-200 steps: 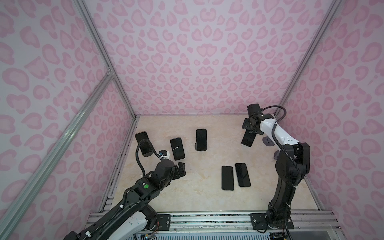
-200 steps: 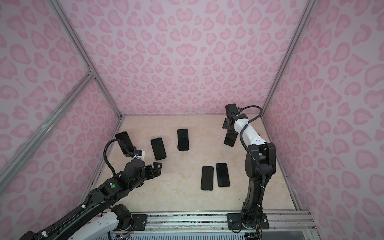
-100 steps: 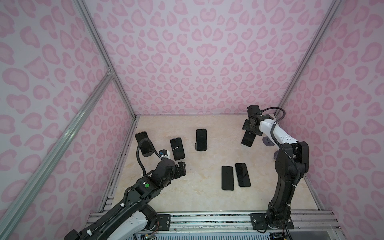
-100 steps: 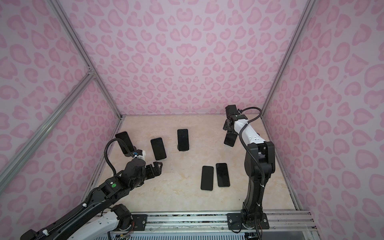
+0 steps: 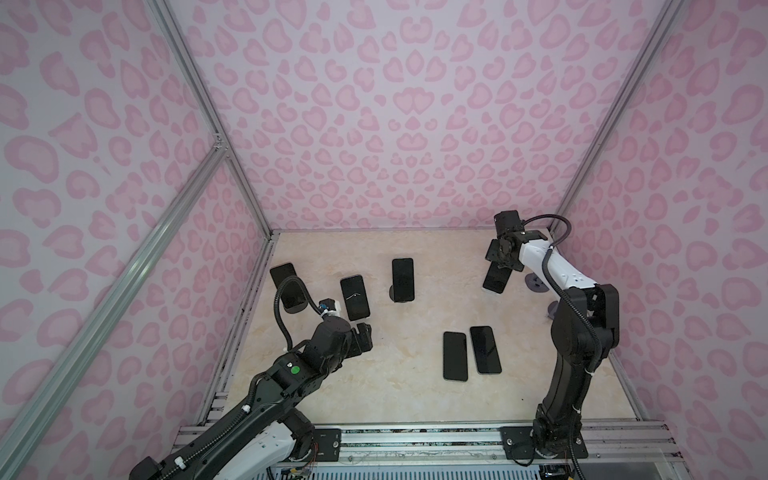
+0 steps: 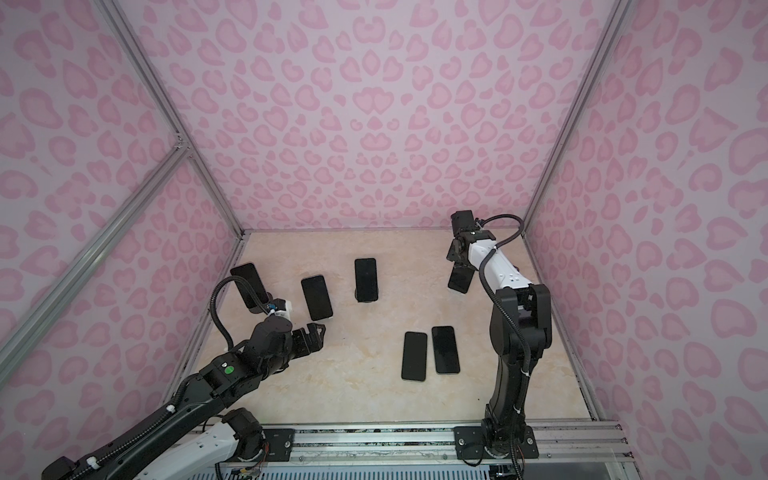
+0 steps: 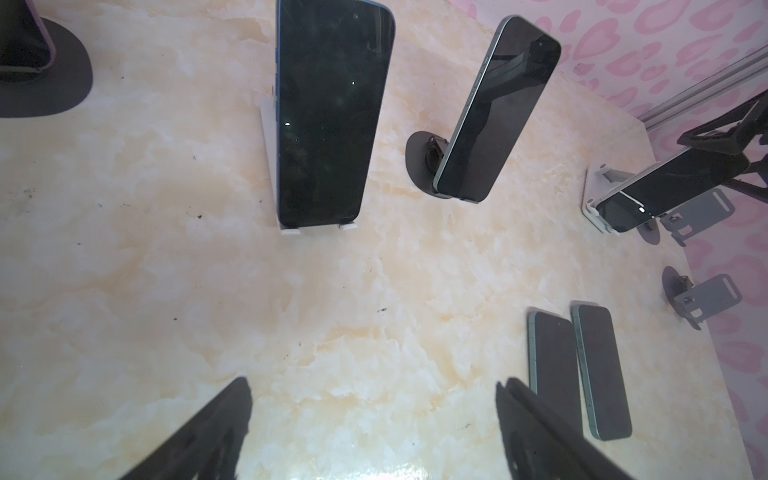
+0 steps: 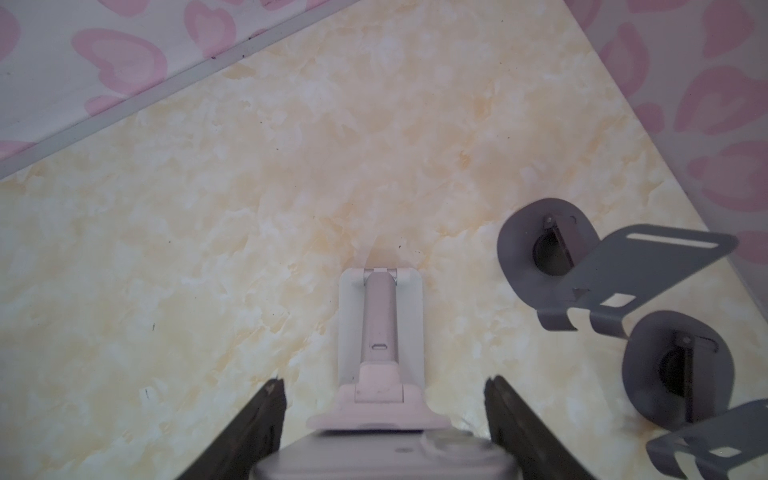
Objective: Remove the phone from the phone stand
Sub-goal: 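Lower the right gripper and grasp the phone's bottom edge on the white stand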
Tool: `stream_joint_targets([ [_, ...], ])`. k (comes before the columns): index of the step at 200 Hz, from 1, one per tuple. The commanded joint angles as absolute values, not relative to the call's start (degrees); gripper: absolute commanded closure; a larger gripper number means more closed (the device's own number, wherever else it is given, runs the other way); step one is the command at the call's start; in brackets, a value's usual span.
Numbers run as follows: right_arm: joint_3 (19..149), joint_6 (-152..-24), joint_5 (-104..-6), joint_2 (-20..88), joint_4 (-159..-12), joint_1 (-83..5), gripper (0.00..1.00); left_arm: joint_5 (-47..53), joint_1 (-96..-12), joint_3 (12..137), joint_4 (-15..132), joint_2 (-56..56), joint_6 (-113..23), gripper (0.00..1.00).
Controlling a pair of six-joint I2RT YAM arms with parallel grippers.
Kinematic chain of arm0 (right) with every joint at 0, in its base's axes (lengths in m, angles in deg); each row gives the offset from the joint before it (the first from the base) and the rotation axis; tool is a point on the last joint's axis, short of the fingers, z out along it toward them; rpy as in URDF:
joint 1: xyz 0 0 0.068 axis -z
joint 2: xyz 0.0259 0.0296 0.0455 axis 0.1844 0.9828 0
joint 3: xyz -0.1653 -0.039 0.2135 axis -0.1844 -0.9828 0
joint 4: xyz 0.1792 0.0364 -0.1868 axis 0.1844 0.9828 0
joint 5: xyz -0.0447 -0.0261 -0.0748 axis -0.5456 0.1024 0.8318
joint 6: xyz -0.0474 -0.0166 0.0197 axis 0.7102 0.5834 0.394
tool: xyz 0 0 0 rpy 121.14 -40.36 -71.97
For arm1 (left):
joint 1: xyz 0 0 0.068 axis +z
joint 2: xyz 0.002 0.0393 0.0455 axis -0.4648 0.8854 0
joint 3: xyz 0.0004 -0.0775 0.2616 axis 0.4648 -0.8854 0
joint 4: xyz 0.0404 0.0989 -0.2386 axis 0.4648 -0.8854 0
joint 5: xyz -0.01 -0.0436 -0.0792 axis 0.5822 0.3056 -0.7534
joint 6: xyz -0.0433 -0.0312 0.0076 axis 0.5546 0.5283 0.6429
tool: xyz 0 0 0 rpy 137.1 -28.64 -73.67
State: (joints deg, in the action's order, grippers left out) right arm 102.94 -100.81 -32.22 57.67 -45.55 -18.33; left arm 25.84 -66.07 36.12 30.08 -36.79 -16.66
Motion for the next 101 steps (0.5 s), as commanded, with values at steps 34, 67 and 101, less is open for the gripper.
stream_joint_targets([
  [34, 102.02, -100.17, -31.15, 54.83, -46.39, -18.53, 0.38, 26.80, -66.00, 37.05, 30.37, -38.16, -16.52, 0.05],
  [67, 101.57, -99.38, -31.17, 53.20, -45.99, -19.08, 0.39, 26.77, -66.01, 37.02, 29.81, -38.97, -15.97, 0.05],
  [101, 100.04, -98.80, -31.58, 51.02, -45.90, -19.67, 0.39, 27.17, -66.02, 36.83, 29.09, -40.43, -15.88, 0.05],
])
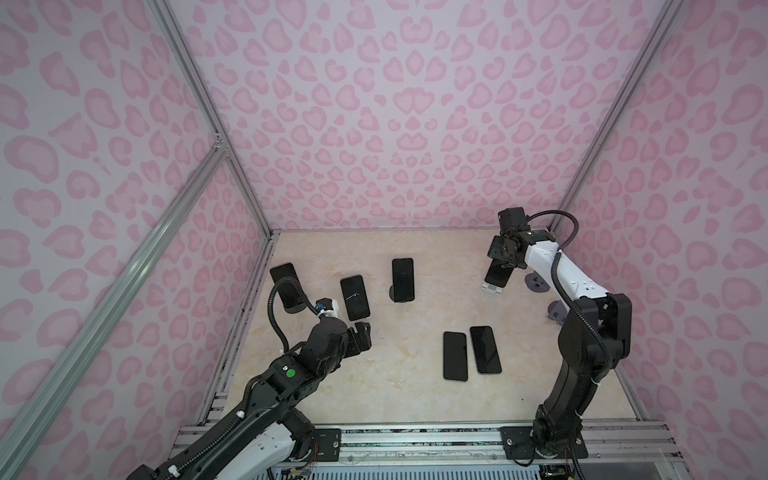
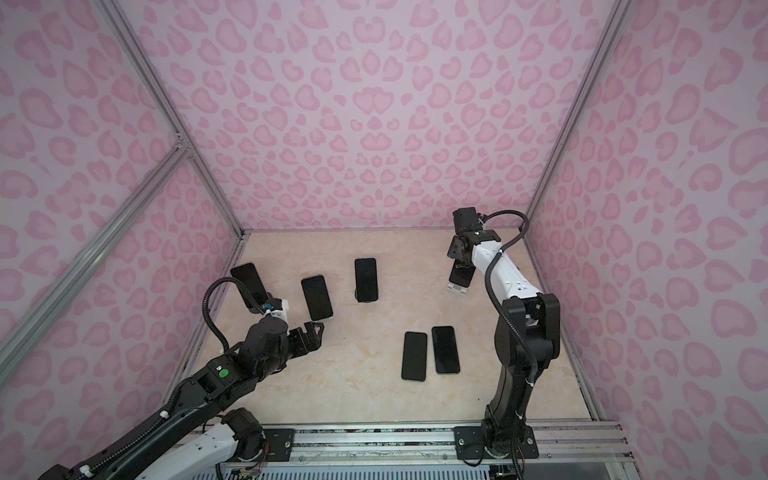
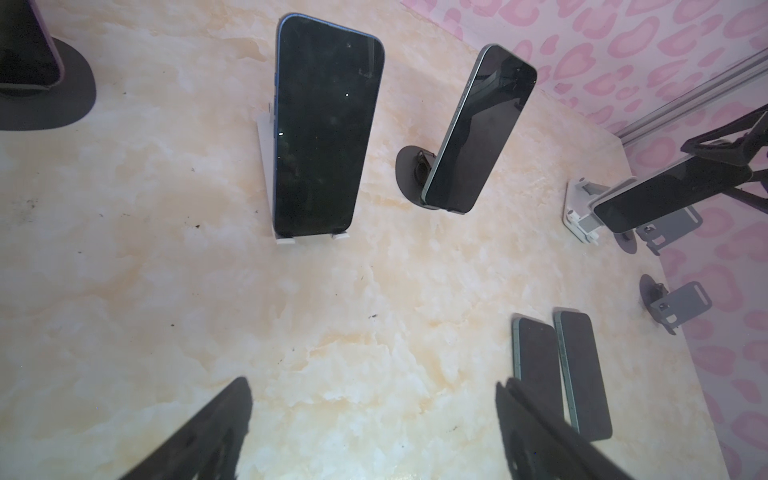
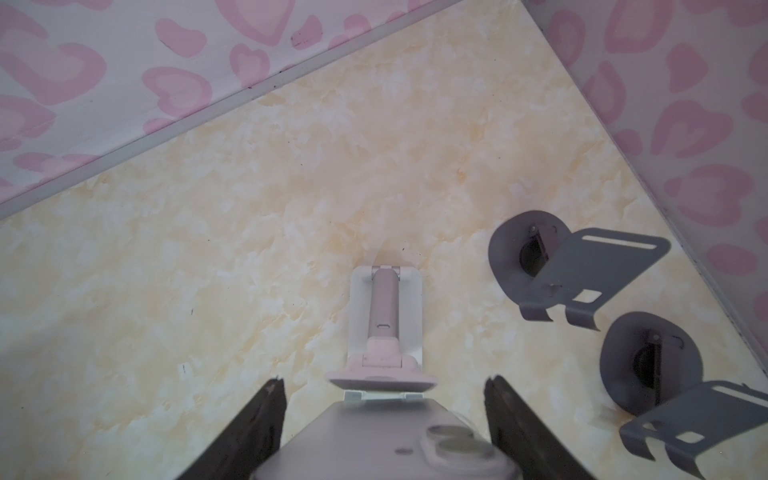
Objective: Remove the phone from the phone stand
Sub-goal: 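Lift the phone off the white stand and carry it toward the flat phones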
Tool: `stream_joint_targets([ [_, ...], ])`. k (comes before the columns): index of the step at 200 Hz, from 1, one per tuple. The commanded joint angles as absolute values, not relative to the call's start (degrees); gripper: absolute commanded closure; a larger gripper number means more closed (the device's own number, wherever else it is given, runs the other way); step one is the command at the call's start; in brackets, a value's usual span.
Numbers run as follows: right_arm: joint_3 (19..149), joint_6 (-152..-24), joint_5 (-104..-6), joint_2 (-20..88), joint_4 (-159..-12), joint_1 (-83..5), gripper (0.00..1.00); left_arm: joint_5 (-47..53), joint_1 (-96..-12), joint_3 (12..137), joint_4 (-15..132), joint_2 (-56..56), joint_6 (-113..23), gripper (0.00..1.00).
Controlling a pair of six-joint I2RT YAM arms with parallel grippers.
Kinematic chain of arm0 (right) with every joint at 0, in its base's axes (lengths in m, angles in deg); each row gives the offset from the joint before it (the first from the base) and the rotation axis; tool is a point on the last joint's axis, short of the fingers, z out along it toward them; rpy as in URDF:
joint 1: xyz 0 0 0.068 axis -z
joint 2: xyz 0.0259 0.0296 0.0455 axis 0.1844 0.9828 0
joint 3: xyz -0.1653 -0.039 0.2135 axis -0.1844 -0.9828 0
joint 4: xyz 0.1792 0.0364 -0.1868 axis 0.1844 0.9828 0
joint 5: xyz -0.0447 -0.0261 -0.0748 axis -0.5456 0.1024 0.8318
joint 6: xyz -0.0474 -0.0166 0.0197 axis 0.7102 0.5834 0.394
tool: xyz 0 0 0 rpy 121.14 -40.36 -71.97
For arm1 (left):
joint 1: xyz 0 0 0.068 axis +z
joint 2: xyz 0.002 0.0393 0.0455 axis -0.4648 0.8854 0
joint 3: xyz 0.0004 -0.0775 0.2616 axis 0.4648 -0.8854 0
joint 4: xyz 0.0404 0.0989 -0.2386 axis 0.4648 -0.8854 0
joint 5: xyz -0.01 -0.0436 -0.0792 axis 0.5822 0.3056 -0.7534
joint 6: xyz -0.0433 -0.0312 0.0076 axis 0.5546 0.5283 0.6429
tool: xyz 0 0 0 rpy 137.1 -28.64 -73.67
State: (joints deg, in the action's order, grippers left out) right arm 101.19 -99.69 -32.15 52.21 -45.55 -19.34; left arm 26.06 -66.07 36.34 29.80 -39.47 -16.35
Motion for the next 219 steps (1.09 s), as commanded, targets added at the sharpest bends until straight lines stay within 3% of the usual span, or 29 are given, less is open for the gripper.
stream_joint_targets([
  [1, 99.96, -98.83, -31.63, 51.00, -45.89, -19.68, 0.39, 27.21, -65.97, 36.86, 29.05, -40.46, -15.87, 0.05],
  [219, 85.92, -103.05, -29.30, 31.26, -41.34, -33.46, 0.40, 29.91, -66.02, 34.62, 19.43, -58.76, -15.08, 0.05],
])
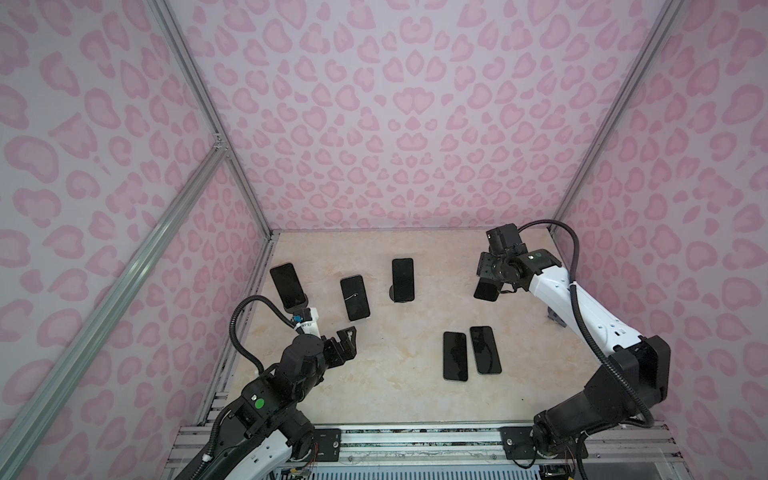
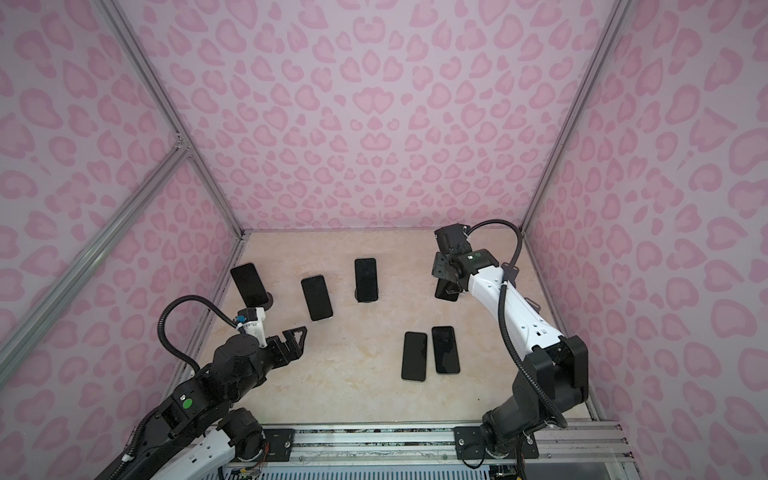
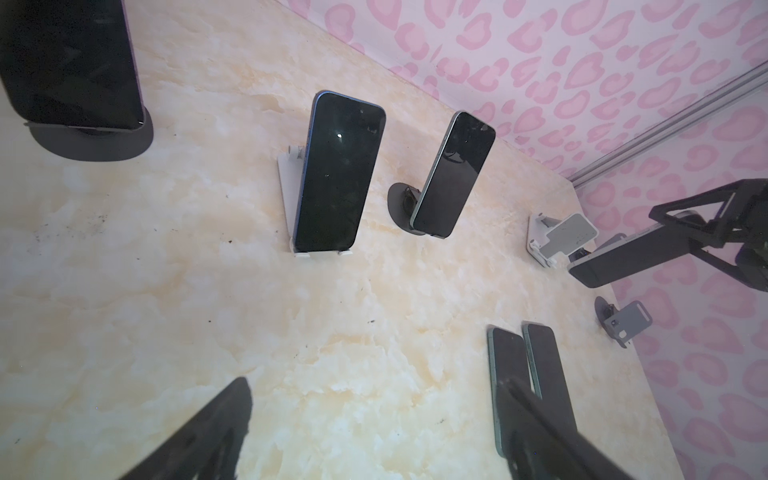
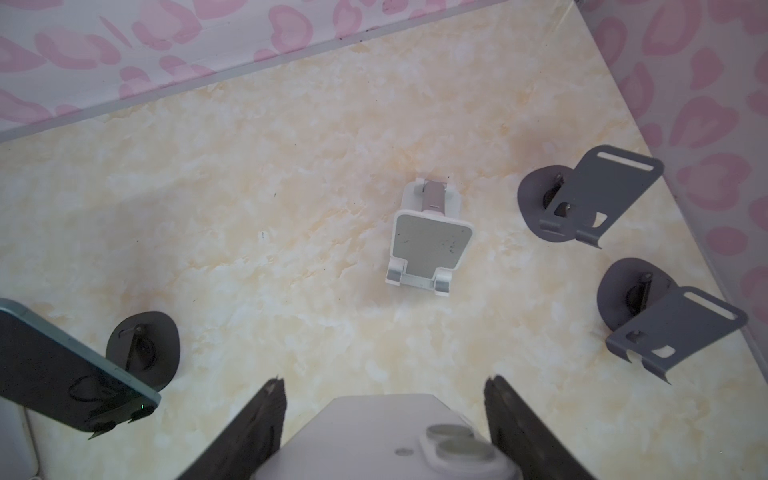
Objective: Remove the phone from the phone stand
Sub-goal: 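Lift the phone off the white stand and carry it toward the flat phones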
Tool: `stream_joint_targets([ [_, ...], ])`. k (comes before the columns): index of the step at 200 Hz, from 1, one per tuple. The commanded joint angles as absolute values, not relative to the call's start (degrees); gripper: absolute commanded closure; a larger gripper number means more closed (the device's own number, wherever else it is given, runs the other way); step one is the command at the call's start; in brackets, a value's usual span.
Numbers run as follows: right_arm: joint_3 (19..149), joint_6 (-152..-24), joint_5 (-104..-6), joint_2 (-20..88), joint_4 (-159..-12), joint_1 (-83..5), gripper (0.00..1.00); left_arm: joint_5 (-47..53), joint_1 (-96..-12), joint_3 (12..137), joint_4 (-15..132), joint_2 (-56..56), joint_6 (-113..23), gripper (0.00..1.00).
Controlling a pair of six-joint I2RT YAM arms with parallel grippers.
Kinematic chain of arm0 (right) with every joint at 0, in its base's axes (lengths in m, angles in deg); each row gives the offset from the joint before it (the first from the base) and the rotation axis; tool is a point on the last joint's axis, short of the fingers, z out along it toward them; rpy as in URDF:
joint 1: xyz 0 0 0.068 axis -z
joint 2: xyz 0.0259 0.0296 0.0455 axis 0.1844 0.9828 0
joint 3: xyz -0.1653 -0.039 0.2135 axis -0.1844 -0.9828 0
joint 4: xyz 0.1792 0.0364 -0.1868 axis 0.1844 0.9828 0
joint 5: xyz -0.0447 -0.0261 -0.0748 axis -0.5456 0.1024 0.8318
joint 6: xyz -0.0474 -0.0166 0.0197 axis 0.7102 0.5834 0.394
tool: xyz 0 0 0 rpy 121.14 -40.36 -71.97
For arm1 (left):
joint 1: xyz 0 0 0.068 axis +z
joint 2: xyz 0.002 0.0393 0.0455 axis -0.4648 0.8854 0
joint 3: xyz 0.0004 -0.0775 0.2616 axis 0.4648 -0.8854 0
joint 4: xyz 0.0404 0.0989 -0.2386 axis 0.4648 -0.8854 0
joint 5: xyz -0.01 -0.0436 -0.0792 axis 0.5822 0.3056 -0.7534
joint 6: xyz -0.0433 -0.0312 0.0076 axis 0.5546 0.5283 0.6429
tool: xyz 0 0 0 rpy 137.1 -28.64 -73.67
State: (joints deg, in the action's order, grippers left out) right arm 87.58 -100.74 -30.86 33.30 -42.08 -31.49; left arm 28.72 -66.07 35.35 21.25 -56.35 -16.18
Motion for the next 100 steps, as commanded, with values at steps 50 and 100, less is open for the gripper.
stream_joint_targets([
  [50, 81.49, -107.23, -27.13, 27.82, -40.78, -40.75, 0.41, 29.62, -66.01, 35.07, 17.81, -61.05, -14.91, 0.05],
  [100, 79.27, -112.82, -26.41, 28.00, -41.05, -50.37, 0.41, 28.14, -66.02, 34.15, 17.14, -62.53, -13.96, 0.05],
])
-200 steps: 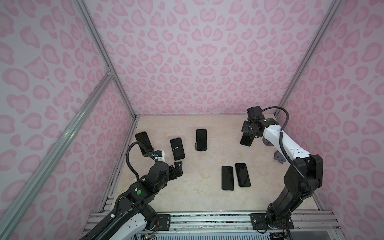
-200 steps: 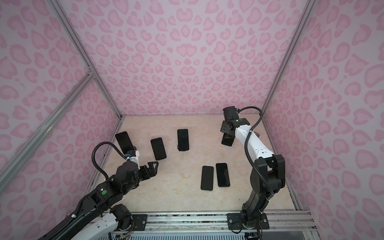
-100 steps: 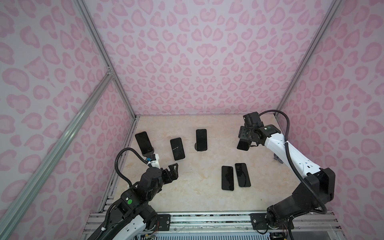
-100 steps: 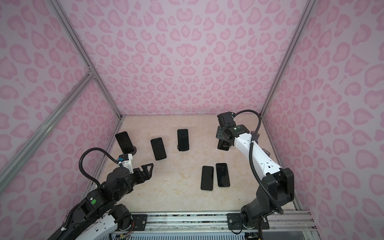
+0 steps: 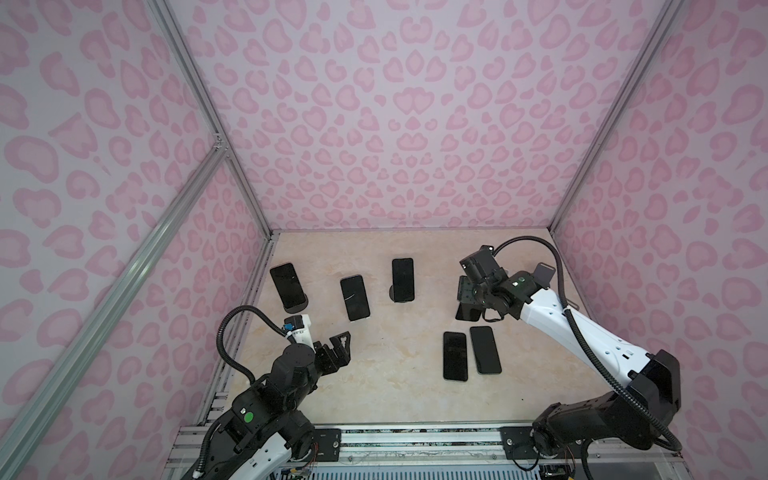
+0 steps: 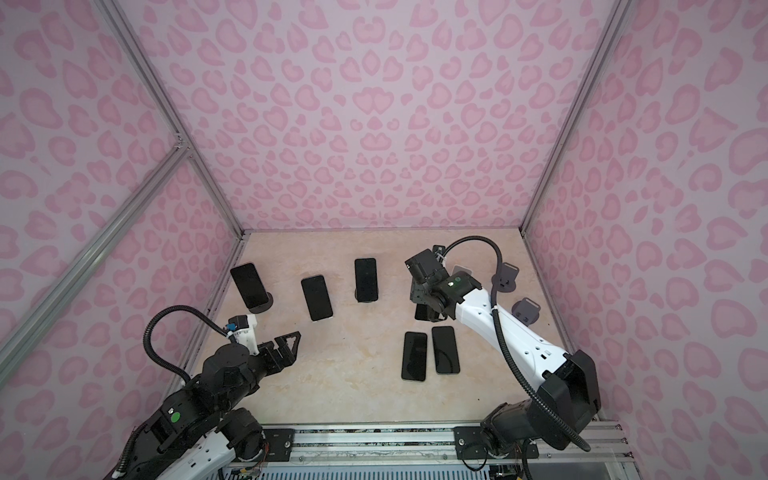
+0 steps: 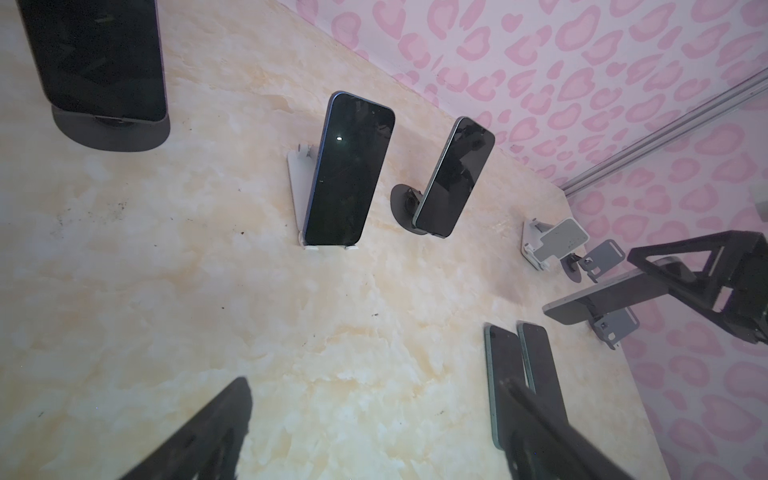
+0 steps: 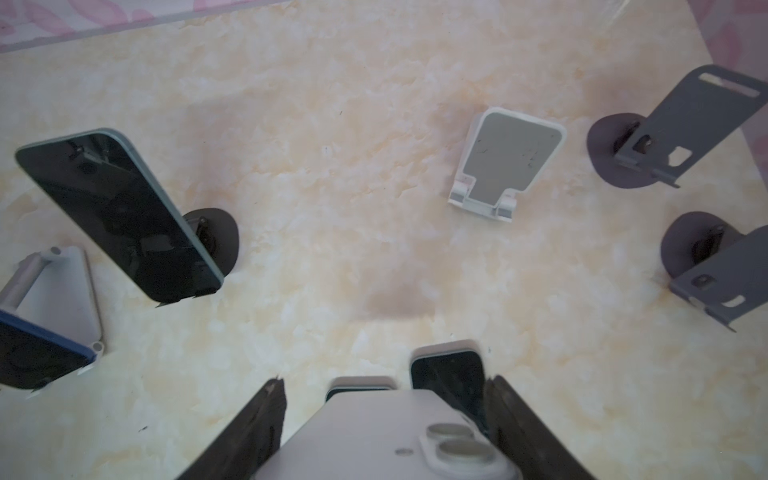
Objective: Remove the phone from the phone stand
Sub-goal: 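Lift the phone off the white stand and carry it toward the flat phones, then lower the phone flat beside the other flat phones and open the right gripper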
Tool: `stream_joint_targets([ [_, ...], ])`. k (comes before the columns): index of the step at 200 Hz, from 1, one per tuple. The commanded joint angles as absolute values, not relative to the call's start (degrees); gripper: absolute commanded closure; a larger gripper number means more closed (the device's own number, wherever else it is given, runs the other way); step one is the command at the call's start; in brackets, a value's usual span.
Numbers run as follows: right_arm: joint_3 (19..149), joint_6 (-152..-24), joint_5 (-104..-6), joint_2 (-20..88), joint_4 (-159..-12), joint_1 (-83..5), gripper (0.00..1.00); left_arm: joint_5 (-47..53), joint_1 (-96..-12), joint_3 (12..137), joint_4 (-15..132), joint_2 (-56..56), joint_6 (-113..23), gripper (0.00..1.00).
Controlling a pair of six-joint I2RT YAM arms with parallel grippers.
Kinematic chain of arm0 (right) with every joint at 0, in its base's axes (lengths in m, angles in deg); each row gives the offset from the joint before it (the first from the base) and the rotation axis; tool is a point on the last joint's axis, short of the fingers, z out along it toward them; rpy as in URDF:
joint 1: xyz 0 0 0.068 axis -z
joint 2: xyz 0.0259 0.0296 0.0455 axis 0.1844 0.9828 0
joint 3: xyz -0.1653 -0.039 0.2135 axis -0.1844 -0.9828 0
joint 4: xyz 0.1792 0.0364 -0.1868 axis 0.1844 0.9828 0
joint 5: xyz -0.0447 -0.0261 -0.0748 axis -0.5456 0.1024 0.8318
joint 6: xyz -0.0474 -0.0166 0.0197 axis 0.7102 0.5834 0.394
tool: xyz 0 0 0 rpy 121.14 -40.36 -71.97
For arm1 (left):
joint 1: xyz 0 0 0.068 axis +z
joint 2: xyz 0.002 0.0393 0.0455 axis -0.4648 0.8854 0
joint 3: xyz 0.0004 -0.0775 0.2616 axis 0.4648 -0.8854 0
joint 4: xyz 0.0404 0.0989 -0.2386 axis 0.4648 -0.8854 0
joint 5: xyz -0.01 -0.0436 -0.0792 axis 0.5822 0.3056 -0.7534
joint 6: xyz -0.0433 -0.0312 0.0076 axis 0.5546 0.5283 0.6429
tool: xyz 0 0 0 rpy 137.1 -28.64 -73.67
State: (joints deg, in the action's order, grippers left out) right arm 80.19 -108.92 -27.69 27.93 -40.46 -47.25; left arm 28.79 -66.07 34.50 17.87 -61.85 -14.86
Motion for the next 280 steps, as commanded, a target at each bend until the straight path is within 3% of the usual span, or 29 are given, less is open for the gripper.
stream_joint_targets([
  [1, 79.29, -112.86, -26.41, 28.02, -41.01, -50.58, 0.41, 28.18, -66.02, 34.15, 17.10, -62.58, -13.98, 0.05],
  [117, 81.68, -119.96, -33.14, 36.31, -39.88, -63.29, 0.41, 27.84, -66.01, 31.58, 15.31, -69.19, -12.97, 0.05],
  [197, 80.88, -121.12, -40.87, 40.12, -42.36, -64.37, 0.40, 26.65, -66.02, 31.76, 13.73, -71.87, -12.57, 0.04],
  [280, 84.06, -121.00, -37.89, 46.38, -41.53, -62.67, 0.40, 26.11, -66.01, 33.65, 13.89, -71.07, -12.64, 0.04],
])
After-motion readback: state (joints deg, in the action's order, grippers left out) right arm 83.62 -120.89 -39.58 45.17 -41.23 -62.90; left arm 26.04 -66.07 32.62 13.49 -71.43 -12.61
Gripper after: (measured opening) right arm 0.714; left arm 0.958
